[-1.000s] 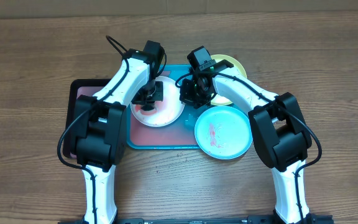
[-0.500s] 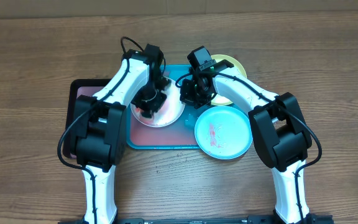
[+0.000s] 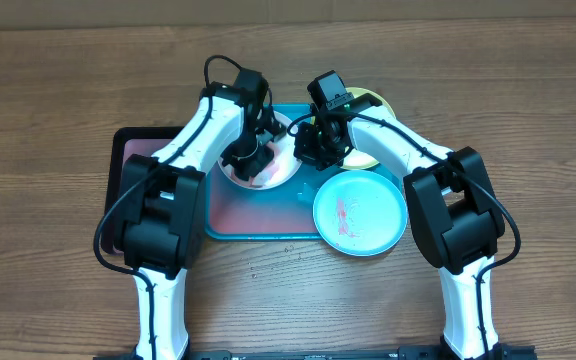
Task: Clean dirty plates on tray and stack at the side
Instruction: 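Scrub the white plate with the sponge while the right gripper holds it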
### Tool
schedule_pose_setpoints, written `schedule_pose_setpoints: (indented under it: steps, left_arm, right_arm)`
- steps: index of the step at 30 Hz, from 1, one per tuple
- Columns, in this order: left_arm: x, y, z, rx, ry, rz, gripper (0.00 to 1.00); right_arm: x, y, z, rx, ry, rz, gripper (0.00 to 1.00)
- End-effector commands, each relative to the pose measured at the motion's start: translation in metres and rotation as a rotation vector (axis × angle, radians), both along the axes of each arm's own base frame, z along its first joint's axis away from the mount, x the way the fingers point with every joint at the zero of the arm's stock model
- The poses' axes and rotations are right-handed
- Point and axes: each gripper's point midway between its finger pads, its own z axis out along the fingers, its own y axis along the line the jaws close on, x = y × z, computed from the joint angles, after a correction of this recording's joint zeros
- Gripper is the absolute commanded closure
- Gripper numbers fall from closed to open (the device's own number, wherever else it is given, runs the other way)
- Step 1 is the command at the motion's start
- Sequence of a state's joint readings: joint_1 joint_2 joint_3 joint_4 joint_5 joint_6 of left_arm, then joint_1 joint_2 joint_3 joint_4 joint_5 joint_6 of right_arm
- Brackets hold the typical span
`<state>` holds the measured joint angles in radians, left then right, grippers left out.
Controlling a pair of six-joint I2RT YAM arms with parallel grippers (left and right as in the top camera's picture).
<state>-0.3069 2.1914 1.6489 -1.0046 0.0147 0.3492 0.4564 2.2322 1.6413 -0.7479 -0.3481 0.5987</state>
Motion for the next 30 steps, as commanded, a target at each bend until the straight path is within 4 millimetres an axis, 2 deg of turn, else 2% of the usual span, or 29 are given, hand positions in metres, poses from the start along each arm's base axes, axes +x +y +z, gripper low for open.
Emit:
schedule_pose_setpoints:
  steps: [1,4,9,12,16,19,21,23,27,30]
  left_arm:
    - [0.027,0.061,-0.003,0.318,-0.185,0.343,0.96]
    - [0.036,0.074,0.004,0.371,-0.280,0.521,0.96]
    - [0.029,0.072,0.004,0.352,-0.294,0.714,0.96]
    - [0.021,0.064,0.000,0.326,-0.255,0.750,0.96]
    - [0.009,0.033,-0.009,0.198,-0.137,0.706,0.96]
    - [0.010,-0.006,-0.013,0.002,-0.045,0.564,0.96]
    - [0.011,-0.041,-0.010,-0.180,0.010,0.413,0.96]
    - [0.011,-0.064,-0.004,-0.312,0.036,0.318,0.96]
    - [0.016,-0.082,0.003,-0.416,0.035,0.283,0.96]
    - [0.022,-0.085,0.006,-0.445,0.015,0.281,0.96]
  right_arm:
    - [-0.004,0.001,-0.003,0.005,0.015,0.006,0.96]
    - [-0.004,0.001,-0.003,0.003,0.014,0.005,0.96]
    - [-0.004,0.001,-0.003,0.003,0.014,0.005,0.96]
    - [-0.004,0.001,-0.003,0.003,0.014,0.005,0.96]
    - [-0.004,0.001,-0.003,0.003,0.013,0.005,0.96]
    - [-0.004,0.001,-0.003,0.003,0.013,0.007,0.96]
    - [-0.004,0.001,-0.003,0.003,0.013,0.009,0.96]
    - [-0.004,0.001,-0.003,0.003,0.013,0.009,0.96]
    - [-0.005,0.001,-0.003,0.002,0.016,0.009,0.96]
    - [-0.005,0.001,-0.003,0.003,0.008,0.027,0.96]
